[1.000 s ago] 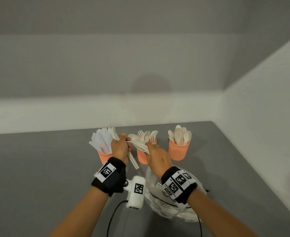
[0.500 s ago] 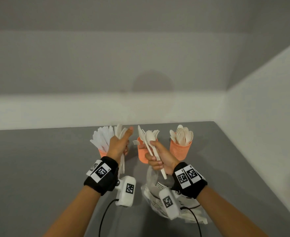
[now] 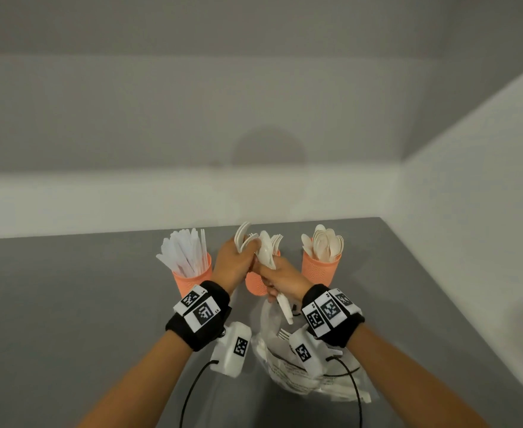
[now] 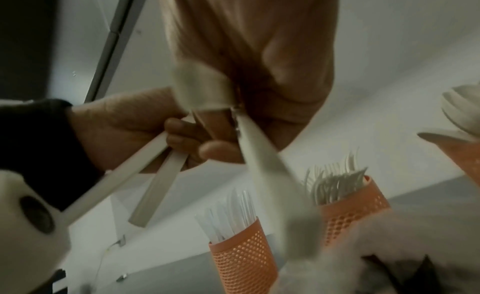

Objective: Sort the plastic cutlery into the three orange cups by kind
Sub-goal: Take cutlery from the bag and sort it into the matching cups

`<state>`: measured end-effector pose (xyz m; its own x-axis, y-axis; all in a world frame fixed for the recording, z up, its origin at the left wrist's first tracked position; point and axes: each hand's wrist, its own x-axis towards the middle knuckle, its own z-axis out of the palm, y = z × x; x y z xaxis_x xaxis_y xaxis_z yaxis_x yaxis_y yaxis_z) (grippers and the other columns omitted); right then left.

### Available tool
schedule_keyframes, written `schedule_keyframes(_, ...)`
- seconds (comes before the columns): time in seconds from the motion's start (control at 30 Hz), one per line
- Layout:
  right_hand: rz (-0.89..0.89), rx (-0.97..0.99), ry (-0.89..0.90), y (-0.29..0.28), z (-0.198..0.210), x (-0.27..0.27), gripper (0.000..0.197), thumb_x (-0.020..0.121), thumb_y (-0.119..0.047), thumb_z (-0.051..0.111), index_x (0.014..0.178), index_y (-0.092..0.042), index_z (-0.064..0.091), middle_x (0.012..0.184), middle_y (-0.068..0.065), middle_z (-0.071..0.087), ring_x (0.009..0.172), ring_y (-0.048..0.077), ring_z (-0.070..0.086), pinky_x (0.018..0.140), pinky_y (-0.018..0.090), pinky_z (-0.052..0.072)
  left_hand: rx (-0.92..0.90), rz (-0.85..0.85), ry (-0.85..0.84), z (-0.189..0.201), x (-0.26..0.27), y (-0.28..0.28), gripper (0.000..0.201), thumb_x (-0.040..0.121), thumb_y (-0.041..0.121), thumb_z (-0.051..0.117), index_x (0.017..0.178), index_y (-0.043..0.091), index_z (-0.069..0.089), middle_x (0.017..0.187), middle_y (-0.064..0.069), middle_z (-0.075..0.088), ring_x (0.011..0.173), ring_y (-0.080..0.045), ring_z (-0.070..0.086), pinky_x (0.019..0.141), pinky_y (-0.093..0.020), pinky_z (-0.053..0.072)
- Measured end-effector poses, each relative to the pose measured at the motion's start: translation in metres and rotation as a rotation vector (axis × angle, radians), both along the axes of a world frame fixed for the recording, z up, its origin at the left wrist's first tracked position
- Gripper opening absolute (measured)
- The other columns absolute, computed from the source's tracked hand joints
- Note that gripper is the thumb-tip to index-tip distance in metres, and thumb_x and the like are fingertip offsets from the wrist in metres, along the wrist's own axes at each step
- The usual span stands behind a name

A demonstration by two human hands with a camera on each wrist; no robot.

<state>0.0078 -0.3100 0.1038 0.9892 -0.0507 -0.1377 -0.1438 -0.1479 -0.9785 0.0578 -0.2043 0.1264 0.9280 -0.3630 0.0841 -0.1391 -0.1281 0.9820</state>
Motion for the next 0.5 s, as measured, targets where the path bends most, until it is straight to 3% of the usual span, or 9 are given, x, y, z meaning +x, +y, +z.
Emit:
schedule_keyframes(0.1, 0.018, -0.071, -0.050, -0.006, 0.003, 0.002, 0.023, 0.095, -0.022, 0.051, 0.073, -0.015, 0.051, 0.044, -0.002, 0.036, 0.030, 0.005, 0.032, 0.032, 0.018, 0.032, -0.013, -0.017, -0.002, 0.005, 0.000, -0.004, 0.029, 0.085, 0.022, 0.065, 0.061, 0.015, 0.051, 0.035, 0.011, 0.047, 0.029, 0.002, 0.043, 0.034, -0.008, 0.030)
schedule_keyframes(0.17, 0.052, -0.140, -0.072, -0.011, 0.007, 0.002, 0.020, 0.095, -0.021, 0.052, 0.075, -0.016, 0.053, 0.048, 0.002, 0.038, 0.030, 0.005, 0.033, 0.033, 0.018, 0.030, 0.024, -0.021, -0.021, 0.007, 0.003, -0.007, 0.021, 0.079, 0.025, 0.072, 0.073, 0.013, 0.056, 0.048, 0.011, 0.054, 0.032, 0.004, 0.047, 0.035, -0.007, 0.032)
schedule_keyframes(0.23, 0.082, -0.210, -0.090, -0.016, 0.010, 0.002, 0.023, 0.093, -0.026, 0.055, 0.071, -0.020, 0.054, 0.050, 0.004, 0.042, 0.030, 0.006, 0.038, 0.035, 0.018, 0.033, 0.046, -0.033, -0.042, 0.009, 0.008, -0.010, 0.019, 0.077, 0.024, 0.074, 0.074, 0.014, 0.058, 0.055, 0.006, 0.057, 0.037, 0.005, 0.051, 0.038, -0.008, 0.036)
schedule_keyframes(0.33, 0.095, -0.314, -0.078, -0.027, 0.015, 0.005, 0.023, 0.090, -0.031, 0.059, 0.069, -0.022, 0.055, 0.050, 0.002, 0.049, 0.032, 0.007, 0.047, 0.041, 0.019, 0.040, 0.111, -0.080, -0.096, 0.012, 0.014, -0.017, 0.020, 0.078, 0.021, 0.072, 0.065, 0.018, 0.057, 0.051, 0.009, 0.058, 0.043, 0.003, 0.053, 0.048, -0.014, 0.041)
schedule_keyframes(0.5, -0.034, -0.399, -0.082, -0.048, 0.023, 0.017, 0.027, 0.089, -0.006, 0.056, 0.068, -0.023, 0.052, 0.046, -0.009, 0.055, 0.035, -0.003, 0.052, 0.049, 0.018, 0.044, 0.286, -0.114, -0.256, 0.021, 0.020, -0.042, 0.018, 0.076, 0.020, 0.070, 0.087, 0.012, 0.059, 0.069, 0.005, 0.059, 0.067, -0.013, 0.058, 0.061, -0.020, 0.045)
